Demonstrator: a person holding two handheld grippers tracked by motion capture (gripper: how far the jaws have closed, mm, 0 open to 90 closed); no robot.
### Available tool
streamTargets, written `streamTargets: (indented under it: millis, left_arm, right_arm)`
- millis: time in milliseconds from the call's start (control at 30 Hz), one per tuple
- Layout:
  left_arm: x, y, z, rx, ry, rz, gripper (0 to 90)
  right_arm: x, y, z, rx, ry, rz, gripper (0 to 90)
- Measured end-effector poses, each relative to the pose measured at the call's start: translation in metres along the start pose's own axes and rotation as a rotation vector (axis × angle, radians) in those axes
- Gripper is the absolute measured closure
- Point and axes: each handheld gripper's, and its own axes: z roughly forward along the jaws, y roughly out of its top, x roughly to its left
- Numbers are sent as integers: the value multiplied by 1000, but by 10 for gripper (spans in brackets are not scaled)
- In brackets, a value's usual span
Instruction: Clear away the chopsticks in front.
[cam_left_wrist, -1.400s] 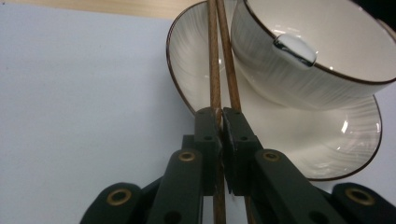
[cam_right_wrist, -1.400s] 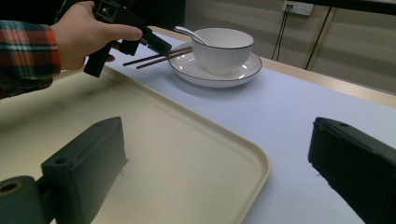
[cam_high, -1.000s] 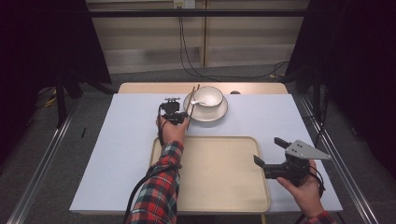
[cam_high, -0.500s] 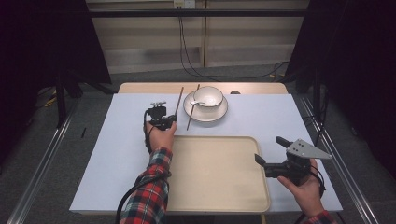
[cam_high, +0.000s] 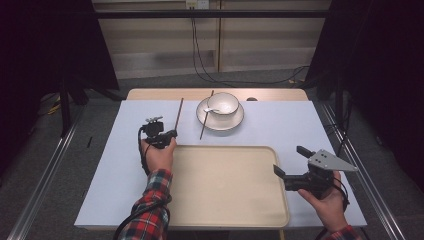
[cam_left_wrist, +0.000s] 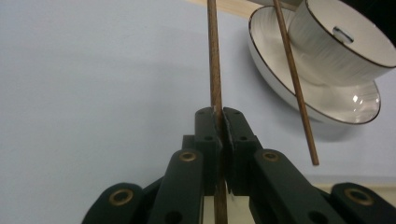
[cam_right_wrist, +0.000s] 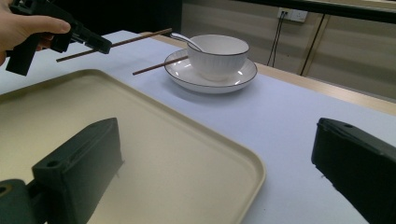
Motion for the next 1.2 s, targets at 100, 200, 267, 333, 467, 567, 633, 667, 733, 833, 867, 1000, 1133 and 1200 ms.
streamTargets:
  millis: [100, 200, 267, 333, 467, 567, 633, 667, 733, 833, 867, 1000, 1133, 1200]
  left_arm:
    - [0, -5, -9, -9, -9, -11, 855]
    - [2, -11, -19, -17, -3, -10, 855]
    - [4, -14, -23, -22, -5, -17, 855]
    - [7, -18, -28, -25, -9, -29, 855]
    - [11, -28, -33, -17, -13, -50, 855]
    - [15, -35, -37, -17, -30, -74, 855]
    - [15, -38, -41, -20, -30, -75, 855]
    - [14, -40, -43, -18, -29, -77, 855]
    - [13, -44, -49, -20, -42, -88, 856]
    - [12, -49, -56, -27, -47, -96, 855]
    - [13, -50, -58, -26, -45, -87, 855]
    - [14, -57, -68, -31, -58, -104, 855]
    - [14, -66, -75, -22, -69, -117, 855]
    - [16, -69, -78, -22, -81, -127, 854]
  right_arm:
    - [-1, 1, 0, -14, 3, 5, 14]
    - [0, 0, 0, -6, -2, 4, 15]
    - [1, 0, 0, -14, 4, 1, 15]
    - [2, 0, 0, -14, 1, 2, 15]
    - [2, 1, 0, -16, -1, -1, 16]
    - [2, 1, 0, -16, 1, -8, 17]
    - [3, 1, 0, -21, 3, -13, 17]
    - [4, 1, -1, -21, 1, -9, 19]
    - [4, 1, -1, -23, 0, -13, 19]
    - [2, 2, -2, -29, 13, -13, 19]
    - [2, 2, -2, -29, 12, -14, 20]
    - [3, 2, -2, -28, 2, -8, 20]
    - [3, 3, -2, -31, 15, -6, 21]
    - [3, 3, -2, -33, 15, -4, 23]
